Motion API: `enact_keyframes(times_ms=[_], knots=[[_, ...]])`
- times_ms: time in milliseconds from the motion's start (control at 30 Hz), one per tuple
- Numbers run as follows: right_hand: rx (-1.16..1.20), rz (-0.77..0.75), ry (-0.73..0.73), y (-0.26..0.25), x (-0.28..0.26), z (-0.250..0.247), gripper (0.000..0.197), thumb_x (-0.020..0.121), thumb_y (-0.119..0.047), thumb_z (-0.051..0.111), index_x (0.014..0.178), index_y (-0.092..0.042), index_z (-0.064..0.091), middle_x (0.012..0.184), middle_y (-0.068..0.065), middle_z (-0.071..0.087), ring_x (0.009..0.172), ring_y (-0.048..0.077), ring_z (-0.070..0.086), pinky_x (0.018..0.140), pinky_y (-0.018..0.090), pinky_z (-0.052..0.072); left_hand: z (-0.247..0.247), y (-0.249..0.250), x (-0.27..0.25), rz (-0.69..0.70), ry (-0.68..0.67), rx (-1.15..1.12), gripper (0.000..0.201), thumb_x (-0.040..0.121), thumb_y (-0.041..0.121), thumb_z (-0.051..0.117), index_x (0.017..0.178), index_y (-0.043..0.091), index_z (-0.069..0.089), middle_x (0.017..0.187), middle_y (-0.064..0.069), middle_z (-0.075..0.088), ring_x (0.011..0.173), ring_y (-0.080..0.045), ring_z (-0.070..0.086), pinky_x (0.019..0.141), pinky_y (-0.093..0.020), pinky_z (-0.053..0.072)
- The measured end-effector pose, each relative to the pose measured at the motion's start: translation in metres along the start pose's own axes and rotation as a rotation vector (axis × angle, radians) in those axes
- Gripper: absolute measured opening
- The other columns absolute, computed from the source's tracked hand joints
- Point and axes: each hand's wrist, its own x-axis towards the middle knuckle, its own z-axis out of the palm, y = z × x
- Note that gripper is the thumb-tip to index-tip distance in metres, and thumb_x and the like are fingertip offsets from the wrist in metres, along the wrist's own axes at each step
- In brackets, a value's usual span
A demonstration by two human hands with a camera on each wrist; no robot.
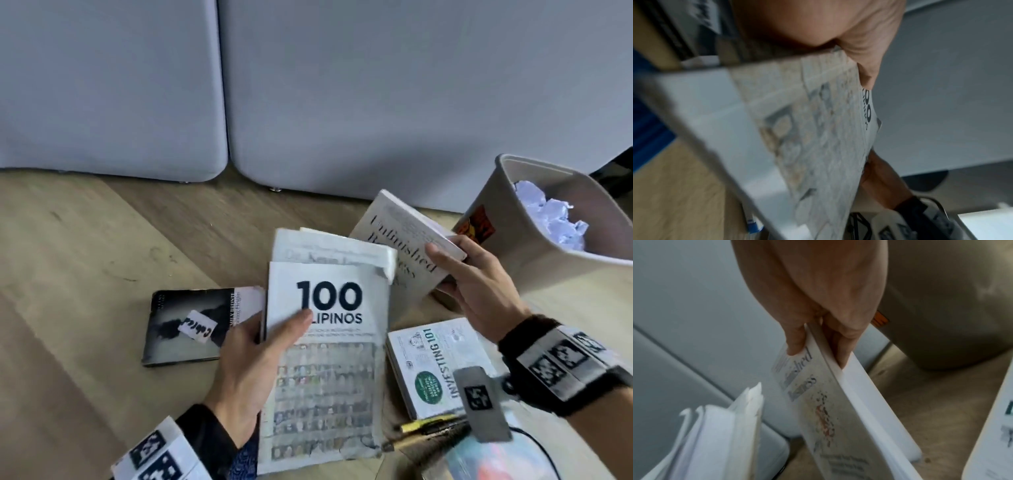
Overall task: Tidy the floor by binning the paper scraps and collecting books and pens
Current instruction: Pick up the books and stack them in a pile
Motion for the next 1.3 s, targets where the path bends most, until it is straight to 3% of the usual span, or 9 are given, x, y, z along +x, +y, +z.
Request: enact_keyframes(times_ms=[200,333,433,567,733,900,1000,1133,1300], knots=[[0.088,-0.029,-0.081,-0.05,-0.094,-0.012,0.018,0.09,-0.026,0.054,0.091,-0.011,0.064,0.073,0.0,0.069,0.061,0.009,0.063,0.055,0.02,0.053,0.025,0.016,-0.025,0.168,-0.315,0.142,0.033,0.074,0.047,0.071,0.105,0.04,0.062,0.11,0.011,0.071,0.102,-0.004,0.066,0.079,-0.014,0.052],[0.214,0.045,-0.045,-0.041,-0.139,-0.016,0.047,0.084,-0.042,0.058,0.108,-0.003,0.065,0.096,0.013,0.071,0.083,0.022,0.067,0.066,0.028,0.057,0.049,0.012,-0.041,0.137,-0.404,0.072,0.052,0.078,0.032,0.073,0.121,0.01,0.052,0.114,-0.004,0.07,0.106,-0.018,0.066,0.09,-0.031,0.054],[0.156,0.021,0.036,-0.024,-0.164,-0.027,0.065,0.092,-0.063,0.034,0.119,-0.011,0.062,0.115,0.007,0.069,0.102,0.015,0.066,0.09,0.032,0.053,0.059,0.005,-0.05,0.119,-0.334,0.031,0.055,0.072,0.026,0.078,0.116,0.007,0.051,0.105,-0.006,0.072,0.097,-0.017,0.07,0.077,-0.02,0.055],[-0.053,0.004,-0.013,0.024,-0.201,-0.036,0.105,0.064,-0.073,0.069,0.149,-0.031,0.024,0.149,-0.007,0.042,0.134,0.008,0.045,0.11,0.047,0.037,0.059,-0.003,-0.06,0.147,-0.361,0.031,0.038,0.07,0.026,0.082,0.101,0.012,0.066,0.101,-0.008,0.074,0.094,-0.022,0.071,0.073,-0.023,0.056],[-0.095,-0.047,-0.157,0.063,-0.239,-0.007,0.047,0.078,-0.003,0.073,0.123,-0.007,0.058,0.117,-0.007,0.07,0.112,0.008,0.064,0.09,0.016,0.049,0.063,-0.018,-0.077,0.188,-0.422,0.119,0.064,0.058,0.027,0.085,0.112,0.007,0.057,0.104,-0.012,0.071,0.096,-0.03,0.069,0.078,-0.04,0.059],[-0.373,0.127,-0.161,0.086,-0.265,-0.014,0.036,0.071,-0.048,0.074,0.101,-0.031,0.064,0.091,-0.028,0.07,0.084,-0.024,0.058,0.092,0.015,0.048,0.048,-0.04,-0.1,0.406,-0.478,0.341,0.072,0.055,0.009,0.091,0.112,0.015,0.049,0.106,0.016,0.066,0.096,0.002,0.064,0.079,-0.012,0.051],[-0.509,0.129,-0.23,0.091,-0.273,-0.014,0.065,0.078,-0.052,0.07,0.13,-0.026,0.04,0.119,-0.027,0.044,0.076,-0.043,0.039,0.078,-0.005,0.037,0.036,-0.07,-0.105,0.299,-0.529,0.437,0.083,0.049,0.013,0.094,0.119,0.016,0.049,0.114,0.009,0.065,0.105,-0.007,0.063,0.085,-0.02,0.051],[-0.43,-0.265,-0.216,0.117,-0.272,-0.019,0.051,0.085,-0.033,0.066,0.127,-0.054,0.047,0.128,-0.043,0.048,0.117,-0.023,0.045,0.097,0.005,0.038,0.024,-0.092,-0.101,-0.004,-0.561,0.481,0.068,0.06,0.017,0.091,0.116,0.008,0.052,0.101,-0.005,0.07,0.097,-0.021,0.067,0.075,-0.026,0.055],[-0.526,-0.223,-0.169,0.135,-0.255,-0.027,0.054,0.084,-0.037,0.074,0.133,-0.023,0.055,0.134,-0.006,0.058,0.126,0.015,0.052,0.105,0.04,0.044,0.035,-0.078,-0.103,-0.121,-0.536,0.364,0.052,0.071,-0.006,0.079,0.118,0.005,0.058,0.095,-0.002,0.075,0.092,-0.01,0.07,0.064,-0.017,0.054]])
